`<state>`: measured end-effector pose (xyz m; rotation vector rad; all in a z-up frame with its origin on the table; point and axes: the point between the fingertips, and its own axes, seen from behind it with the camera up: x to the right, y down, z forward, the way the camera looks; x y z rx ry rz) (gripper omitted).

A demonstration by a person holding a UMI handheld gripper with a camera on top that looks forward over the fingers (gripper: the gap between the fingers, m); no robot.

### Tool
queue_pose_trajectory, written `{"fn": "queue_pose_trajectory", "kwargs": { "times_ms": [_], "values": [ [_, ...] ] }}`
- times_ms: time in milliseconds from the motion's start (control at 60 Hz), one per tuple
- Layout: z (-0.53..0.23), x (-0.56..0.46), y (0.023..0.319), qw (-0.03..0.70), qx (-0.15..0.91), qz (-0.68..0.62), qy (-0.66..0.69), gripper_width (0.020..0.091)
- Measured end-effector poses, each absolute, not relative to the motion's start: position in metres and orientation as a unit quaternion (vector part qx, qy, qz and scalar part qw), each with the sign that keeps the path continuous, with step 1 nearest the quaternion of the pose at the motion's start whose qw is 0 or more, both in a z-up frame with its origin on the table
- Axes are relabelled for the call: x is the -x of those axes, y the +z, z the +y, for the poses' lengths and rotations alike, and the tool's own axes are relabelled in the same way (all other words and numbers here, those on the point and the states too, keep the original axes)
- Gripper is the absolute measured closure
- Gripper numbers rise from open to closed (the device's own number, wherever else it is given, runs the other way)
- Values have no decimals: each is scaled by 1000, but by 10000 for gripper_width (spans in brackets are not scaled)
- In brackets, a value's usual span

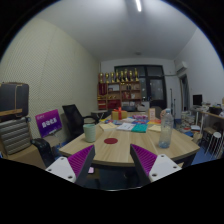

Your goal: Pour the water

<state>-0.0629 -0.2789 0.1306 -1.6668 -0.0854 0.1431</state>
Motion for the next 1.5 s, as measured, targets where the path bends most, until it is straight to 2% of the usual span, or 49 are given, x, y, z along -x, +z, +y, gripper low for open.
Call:
{"fn": "queue_pose_trajectory", "kwargs": {
  "times_ms": [350,500,683,950,1183,1250,1283,1300,1417,1500],
  "values": [
    [-220,-57,120,672,740,-24,-25,331],
    [-171,-129,125,681,729,2,-63,326],
    [-105,-178,118,685,724,26,-77,330],
    [-31,-208,89,670,736,28,-94,314],
    [17,-218,84,662,741,32,-105,313],
    [30,-223,82,661,743,34,-94,340],
    [33,-225,79,657,747,42,-91,392],
    [34,-227,78,656,747,48,-93,444],
    [39,-231,81,668,736,64,-94,469],
    [44,-214,82,676,731,54,-71,517]
  ]
}}
